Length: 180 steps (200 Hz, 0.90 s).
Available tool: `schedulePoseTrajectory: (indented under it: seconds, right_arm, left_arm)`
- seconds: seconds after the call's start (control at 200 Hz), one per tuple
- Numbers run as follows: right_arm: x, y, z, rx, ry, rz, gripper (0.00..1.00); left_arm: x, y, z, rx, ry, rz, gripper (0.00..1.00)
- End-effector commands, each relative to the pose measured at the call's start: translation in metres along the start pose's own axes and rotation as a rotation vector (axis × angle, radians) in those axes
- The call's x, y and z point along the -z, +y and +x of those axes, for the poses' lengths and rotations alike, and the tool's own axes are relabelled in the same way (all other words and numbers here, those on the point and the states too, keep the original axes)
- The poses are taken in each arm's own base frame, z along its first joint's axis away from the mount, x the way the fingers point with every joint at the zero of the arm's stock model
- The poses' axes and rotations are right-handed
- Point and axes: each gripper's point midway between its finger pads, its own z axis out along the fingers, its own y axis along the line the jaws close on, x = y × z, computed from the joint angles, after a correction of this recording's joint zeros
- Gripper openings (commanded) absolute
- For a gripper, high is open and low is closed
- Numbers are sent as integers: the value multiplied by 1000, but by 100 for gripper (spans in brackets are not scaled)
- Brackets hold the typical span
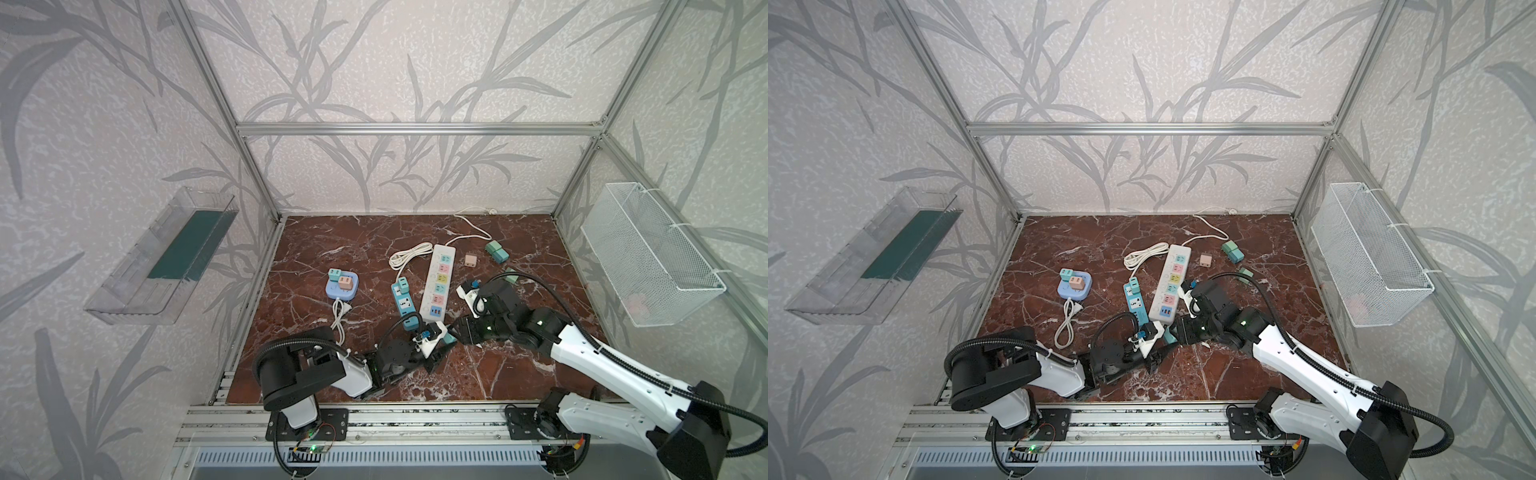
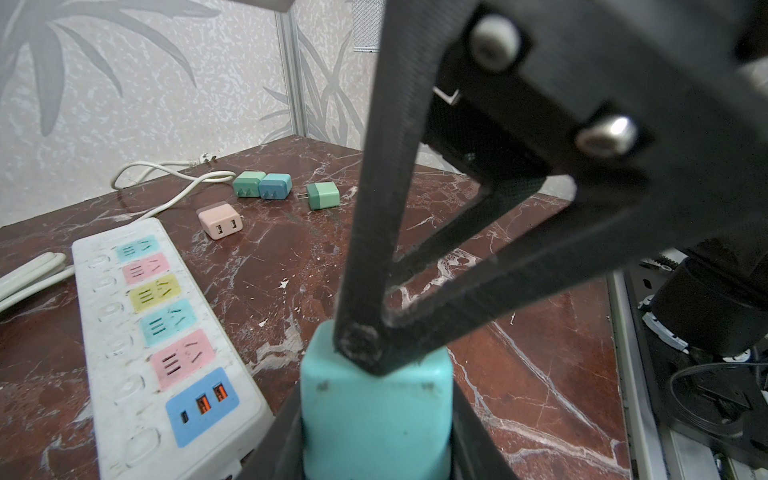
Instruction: Insert the plug
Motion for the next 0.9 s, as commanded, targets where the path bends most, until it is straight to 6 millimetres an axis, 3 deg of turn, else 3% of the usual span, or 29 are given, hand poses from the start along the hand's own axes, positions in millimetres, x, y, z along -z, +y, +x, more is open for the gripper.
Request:
schedulePoseTrajectory:
  seconds: [0.0,0.255,0.53,0.605,0.655,0.71,0.795,0.895]
  right_arm:
    - [-3,8,-5,8,-5,-15,50]
    - [-13,9,2,8,27,-14,44]
    - [-6,16,-5,16,1,-38,21]
    - [-3,21,-7,21,-3,-54,18]
    - [-2,21,-9,21,-8,-54,17]
    - [-1,22,-12,21,-17,-50,17]
    - [2,20,-20,27,-43,-25,16]
    - [6,18,-35,33,-91,19,15]
  left_arm:
    - [-3,-3,-17,-21,-65,10,20]
    - [-4,-3,-21,-26,-75,6,20]
    - [2,6,-26,-36,-91,-45,25]
    - [4,8,-28,-41,-92,-57,39]
    - [5,11,-29,-35,-93,-73,62]
    - [8,16,-32,-22,-107,-99,78]
    - [21,27,-42,21,-155,-158,86]
    - [50,57,-54,125,-214,-309,88]
